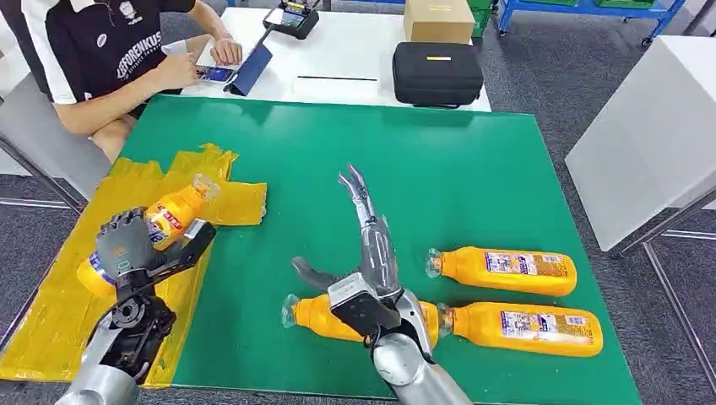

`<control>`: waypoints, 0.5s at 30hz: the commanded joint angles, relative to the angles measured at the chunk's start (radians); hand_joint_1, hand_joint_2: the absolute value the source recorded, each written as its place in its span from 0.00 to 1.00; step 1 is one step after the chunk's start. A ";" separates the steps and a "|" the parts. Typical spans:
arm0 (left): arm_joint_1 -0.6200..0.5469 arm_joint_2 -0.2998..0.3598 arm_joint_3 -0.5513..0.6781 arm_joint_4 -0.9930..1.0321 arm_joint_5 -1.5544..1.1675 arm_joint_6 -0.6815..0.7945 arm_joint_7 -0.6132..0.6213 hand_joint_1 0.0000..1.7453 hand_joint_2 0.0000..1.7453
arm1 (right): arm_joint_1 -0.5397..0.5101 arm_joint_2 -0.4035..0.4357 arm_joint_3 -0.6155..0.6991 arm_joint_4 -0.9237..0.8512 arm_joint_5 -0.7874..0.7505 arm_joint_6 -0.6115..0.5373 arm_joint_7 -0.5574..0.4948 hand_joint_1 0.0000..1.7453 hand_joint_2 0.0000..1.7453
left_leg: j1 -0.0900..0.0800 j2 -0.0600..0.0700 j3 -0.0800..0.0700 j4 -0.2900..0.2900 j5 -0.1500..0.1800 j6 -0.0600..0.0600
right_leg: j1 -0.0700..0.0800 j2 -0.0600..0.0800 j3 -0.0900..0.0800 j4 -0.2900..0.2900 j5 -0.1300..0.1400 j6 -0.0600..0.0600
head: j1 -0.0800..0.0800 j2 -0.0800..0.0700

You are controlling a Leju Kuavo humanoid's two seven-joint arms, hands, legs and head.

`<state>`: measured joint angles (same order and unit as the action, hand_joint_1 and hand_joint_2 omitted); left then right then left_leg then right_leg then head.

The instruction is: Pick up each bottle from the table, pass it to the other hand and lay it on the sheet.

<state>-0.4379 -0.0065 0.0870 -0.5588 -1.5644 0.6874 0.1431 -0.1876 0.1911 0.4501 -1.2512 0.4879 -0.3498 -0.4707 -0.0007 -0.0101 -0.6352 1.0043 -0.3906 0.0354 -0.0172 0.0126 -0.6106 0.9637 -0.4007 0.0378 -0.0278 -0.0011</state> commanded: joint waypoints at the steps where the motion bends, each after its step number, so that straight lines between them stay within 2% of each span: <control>1: -0.086 0.106 -0.172 0.223 -0.006 0.011 0.221 1.00 1.00 | -0.052 -0.023 0.027 0.056 -0.018 0.010 -0.011 0.00 1.00 | 0.000 0.001 0.003 0.000 -0.002 -0.001 | 0.001 0.000 0.003 0.000 -0.001 -0.001 | 0.000 0.000; 4: -0.095 0.115 -0.200 0.271 -0.006 0.004 0.172 1.00 1.00 | -0.048 -0.028 0.027 0.068 -0.023 0.006 -0.015 0.00 1.00 | 0.001 0.002 0.005 0.000 -0.002 -0.002 | 0.001 0.001 0.005 0.000 -0.002 -0.002 | 0.000 0.000; 7: -0.099 0.146 -0.397 0.298 -0.006 0.011 0.180 1.00 1.00 | -0.057 -0.033 0.037 0.091 -0.032 0.009 -0.027 0.00 1.00 | 0.001 0.000 0.007 0.000 -0.003 -0.003 | 0.001 -0.002 0.007 0.000 -0.004 -0.003 | 0.000 0.000; 8: -0.100 0.153 -0.446 0.307 -0.006 0.001 0.186 1.00 1.00 | -0.061 -0.033 0.038 0.100 -0.036 0.010 -0.030 0.00 1.00 | 0.001 0.000 0.004 0.000 -0.001 -0.002 | 0.001 -0.002 0.003 -0.001 -0.002 -0.002 | 0.000 0.000; 9: -0.100 0.156 -0.483 0.315 -0.006 -0.003 0.157 1.00 1.00 | -0.066 -0.033 0.037 0.113 -0.042 0.010 -0.037 0.00 1.00 | 0.001 0.000 0.006 0.000 -0.003 -0.003 | 0.001 -0.002 0.006 0.000 -0.003 -0.002 | 0.000 0.000; 13: -0.096 0.175 -0.541 0.328 -0.006 -0.010 0.115 1.00 1.00 | -0.058 -0.030 0.037 0.123 -0.046 0.018 -0.044 0.00 1.00 | 0.001 0.001 0.004 0.000 -0.002 -0.002 | 0.001 0.000 0.004 -0.001 -0.002 -0.002 | 0.000 0.000; 15: -0.088 0.180 -0.562 0.332 -0.006 0.004 0.105 1.00 1.00 | -0.058 -0.029 0.038 0.125 -0.046 0.021 -0.044 0.00 1.00 | 0.002 0.002 0.008 0.000 -0.004 -0.003 | 0.001 0.000 0.008 0.000 -0.004 -0.003 | 0.000 0.000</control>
<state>-0.4923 0.1149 -0.2637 -0.3471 -1.5694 0.6821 0.2838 -0.2103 0.1789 0.4650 -1.2161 0.4471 -0.3406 -0.5085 0.0000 -0.0113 -0.6353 1.0042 -0.3903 0.0344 -0.0170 0.0121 -0.6100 0.9638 -0.4010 0.0372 -0.0278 -0.0011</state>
